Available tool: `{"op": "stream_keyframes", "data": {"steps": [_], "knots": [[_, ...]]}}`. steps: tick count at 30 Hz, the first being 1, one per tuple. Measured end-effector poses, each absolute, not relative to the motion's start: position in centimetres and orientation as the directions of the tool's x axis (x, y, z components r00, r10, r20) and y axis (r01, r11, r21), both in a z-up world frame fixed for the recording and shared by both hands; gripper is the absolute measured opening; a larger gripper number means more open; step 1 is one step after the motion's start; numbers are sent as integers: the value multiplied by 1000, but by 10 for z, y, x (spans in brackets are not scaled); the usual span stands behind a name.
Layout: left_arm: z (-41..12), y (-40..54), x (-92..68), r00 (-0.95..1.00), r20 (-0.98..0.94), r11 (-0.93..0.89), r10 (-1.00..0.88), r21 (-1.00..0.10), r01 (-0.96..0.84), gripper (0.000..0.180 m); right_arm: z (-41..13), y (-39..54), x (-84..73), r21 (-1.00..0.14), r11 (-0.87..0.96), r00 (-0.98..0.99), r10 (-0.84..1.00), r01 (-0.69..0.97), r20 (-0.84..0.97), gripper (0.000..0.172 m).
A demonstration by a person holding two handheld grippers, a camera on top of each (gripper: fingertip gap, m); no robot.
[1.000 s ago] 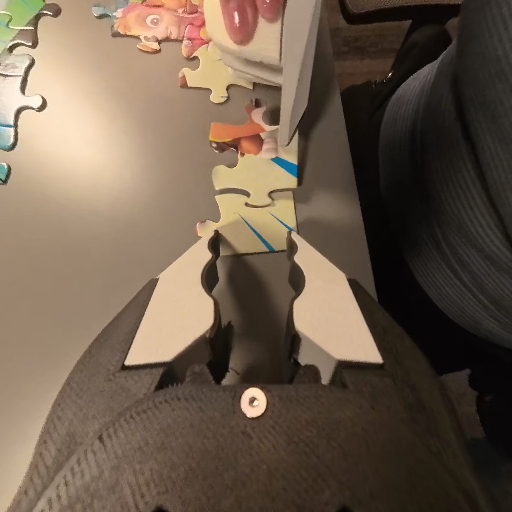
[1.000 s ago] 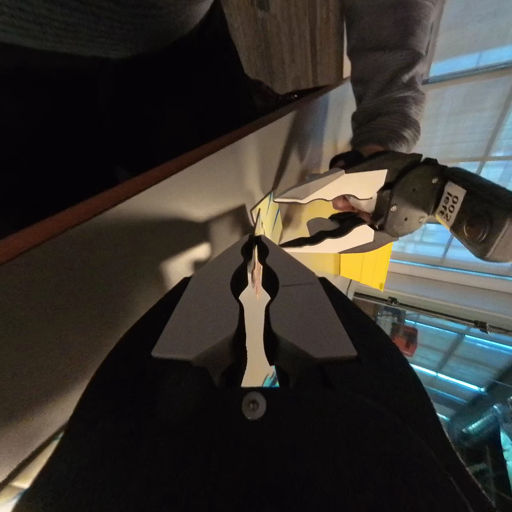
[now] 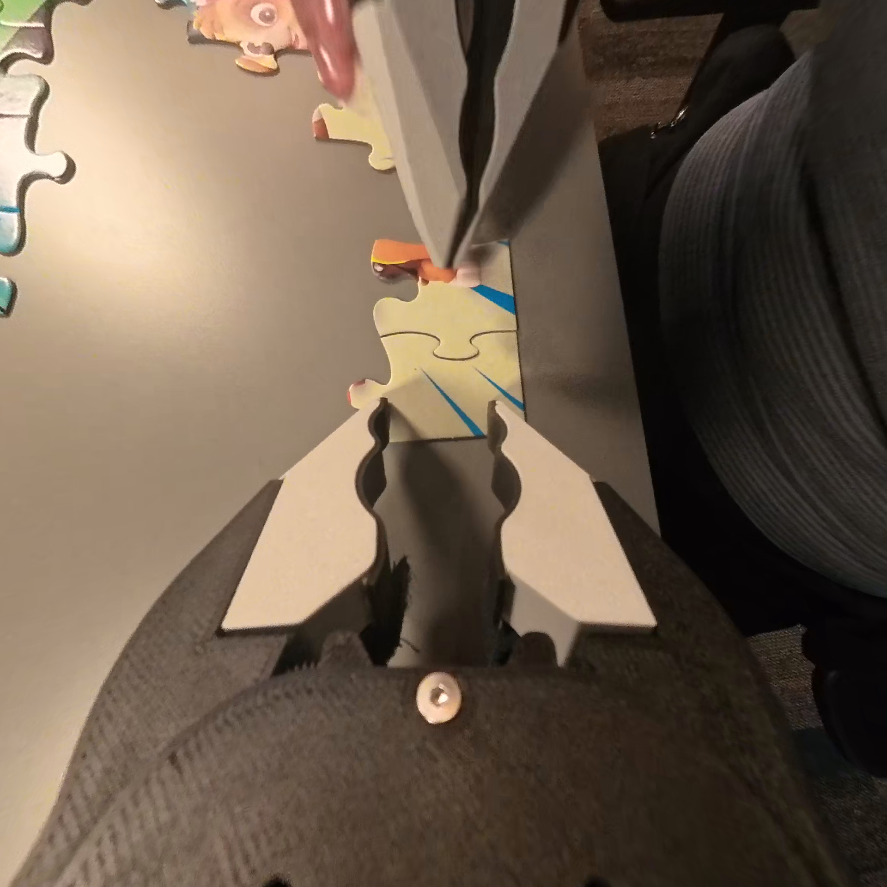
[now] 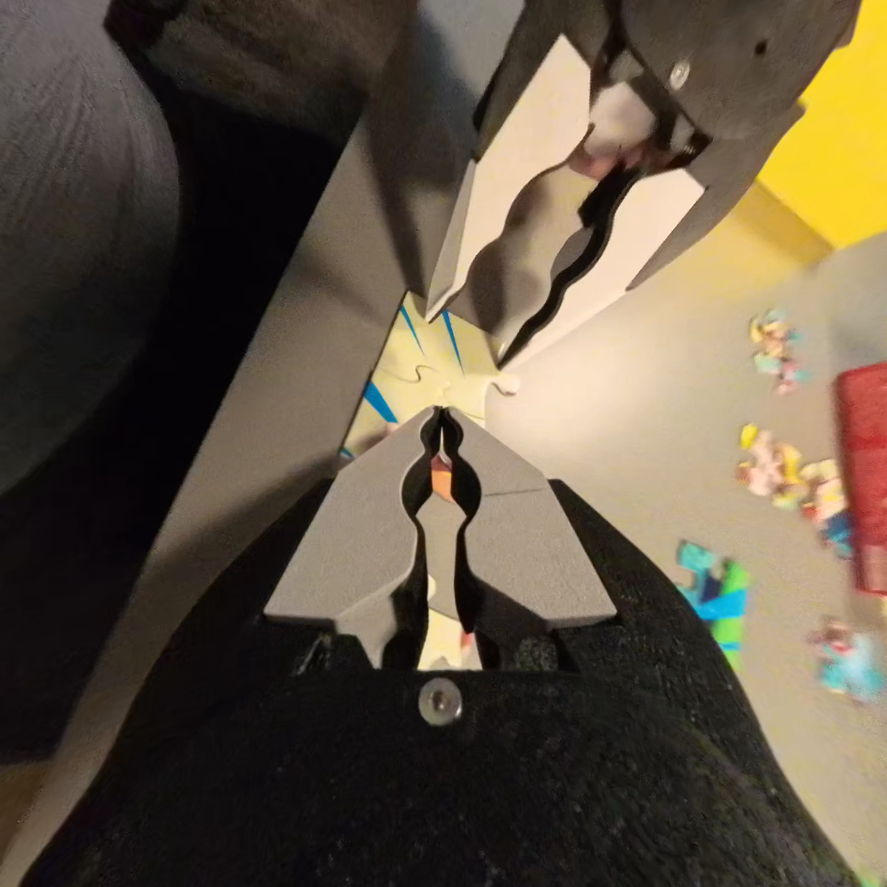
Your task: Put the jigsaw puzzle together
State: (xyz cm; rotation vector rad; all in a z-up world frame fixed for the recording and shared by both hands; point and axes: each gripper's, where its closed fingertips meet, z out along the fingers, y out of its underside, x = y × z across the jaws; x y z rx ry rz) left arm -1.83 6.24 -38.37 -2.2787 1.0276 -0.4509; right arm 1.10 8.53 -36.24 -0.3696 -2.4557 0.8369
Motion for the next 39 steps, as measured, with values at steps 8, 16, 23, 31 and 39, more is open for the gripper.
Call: {"op": "stream_keyframes", "data": {"steps": [8, 16, 23, 31, 39], "knots": [[-384, 62, -18, 649, 63, -533, -758, -634, -561, 40, -383, 72, 1, -685, 636, -814, 571, 354, 109, 0], [-383, 64, -25, 693, 27, -558, -721, -615, -557, 46, -366, 85, -3, -728, 557, -742, 663, 399, 101, 0], [-331, 73, -60, 858, -118, -413, -500, -838, -357, 47, -367, 95, 20, -750, 400, -656, 752, 527, -60, 77], [-343, 52, -45, 848, -136, -427, -513, -816, -389, 57, -384, 89, 19, -704, 472, -664, 747, 530, 1, 69], [-371, 49, -22, 800, -77, -504, -596, -740, -447, 84, -383, 90, 13, -722, 452, -642, 766, 524, 14, 56]]}}
